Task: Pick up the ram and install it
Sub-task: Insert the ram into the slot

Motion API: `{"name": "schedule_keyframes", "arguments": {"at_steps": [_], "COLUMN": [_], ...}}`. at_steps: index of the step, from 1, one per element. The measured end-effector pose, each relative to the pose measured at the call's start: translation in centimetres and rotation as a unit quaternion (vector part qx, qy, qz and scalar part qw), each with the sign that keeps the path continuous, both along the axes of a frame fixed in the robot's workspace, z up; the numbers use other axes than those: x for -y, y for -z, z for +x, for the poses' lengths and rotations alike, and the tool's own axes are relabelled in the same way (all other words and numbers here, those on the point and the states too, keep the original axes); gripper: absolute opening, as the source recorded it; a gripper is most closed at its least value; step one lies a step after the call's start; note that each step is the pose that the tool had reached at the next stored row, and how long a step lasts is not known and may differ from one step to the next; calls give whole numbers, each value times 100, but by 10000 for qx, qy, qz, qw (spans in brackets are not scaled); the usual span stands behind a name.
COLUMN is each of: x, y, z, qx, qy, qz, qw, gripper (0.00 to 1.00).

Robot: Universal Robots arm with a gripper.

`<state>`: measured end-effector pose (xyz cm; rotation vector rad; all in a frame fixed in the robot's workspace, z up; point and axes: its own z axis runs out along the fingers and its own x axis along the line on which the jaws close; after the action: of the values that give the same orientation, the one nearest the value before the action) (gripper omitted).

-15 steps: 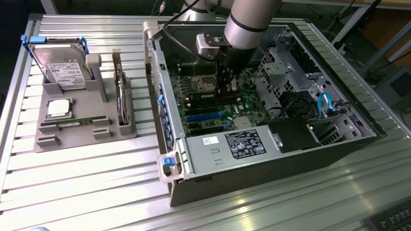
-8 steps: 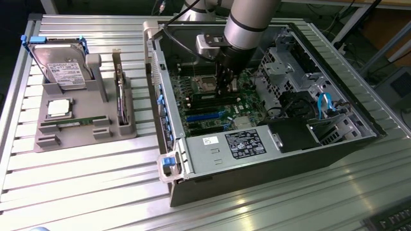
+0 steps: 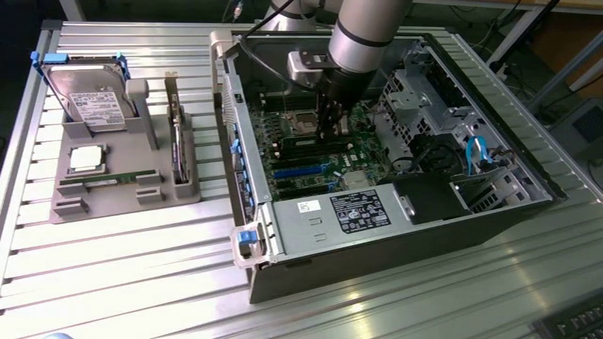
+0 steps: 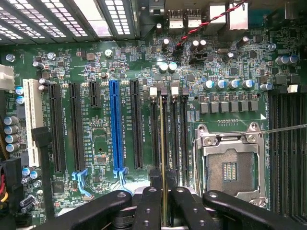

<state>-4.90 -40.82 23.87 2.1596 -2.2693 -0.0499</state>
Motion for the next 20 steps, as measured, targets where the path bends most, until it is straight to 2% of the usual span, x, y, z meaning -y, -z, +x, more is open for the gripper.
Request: {"name": "schedule_keyframes", "arguments": {"at_steps": [20], "x": [1], "y": [89], "z": [0], "qx": [-1], "qy": [16], "qz": [-1], "qw": [10000], "gripper": [14]}}
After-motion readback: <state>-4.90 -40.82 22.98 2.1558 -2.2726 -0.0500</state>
